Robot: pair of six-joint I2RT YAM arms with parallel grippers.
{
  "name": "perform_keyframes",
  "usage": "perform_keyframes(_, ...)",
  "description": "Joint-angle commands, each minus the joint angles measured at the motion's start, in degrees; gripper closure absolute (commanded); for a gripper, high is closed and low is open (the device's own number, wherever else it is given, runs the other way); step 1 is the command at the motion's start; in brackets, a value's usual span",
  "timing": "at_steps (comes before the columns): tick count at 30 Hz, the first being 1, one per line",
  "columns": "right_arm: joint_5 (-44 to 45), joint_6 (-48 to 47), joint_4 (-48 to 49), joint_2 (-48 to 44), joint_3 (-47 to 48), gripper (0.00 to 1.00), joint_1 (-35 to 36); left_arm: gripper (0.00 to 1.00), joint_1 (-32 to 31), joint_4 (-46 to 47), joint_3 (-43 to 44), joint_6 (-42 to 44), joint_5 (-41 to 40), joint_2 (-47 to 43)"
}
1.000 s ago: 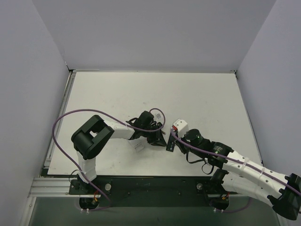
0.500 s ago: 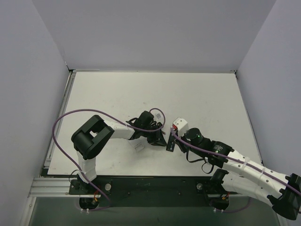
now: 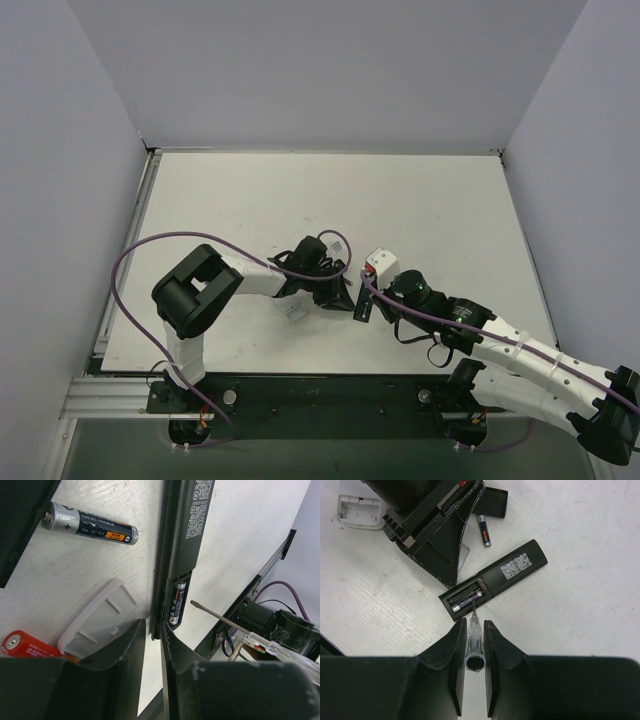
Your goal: Unload the batteries from the remote control
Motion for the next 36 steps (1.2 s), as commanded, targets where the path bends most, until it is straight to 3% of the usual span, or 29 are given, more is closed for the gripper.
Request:
perform_keyframes(1, 1.6, -1.7, -0.1, 0.4, 0.8, 1.0, 0.0, 0.72, -0.4, 3.1, -0.1, -0.2, 1.5, 0.6)
perform_keyframes(30, -0.4, 1.1, 3.5, 3.7, -1.2, 1.0, -0.1, 0.72, -0.6, 6.3, -1.6, -1.8, 2.3, 1.9)
perform_keyframes(36, 2.5, 2.9, 3.7, 4.0, -1.4, 1.0, 1.1, 0.76, -0.9, 6.6, -1.6, -2.3, 2.5, 2.5)
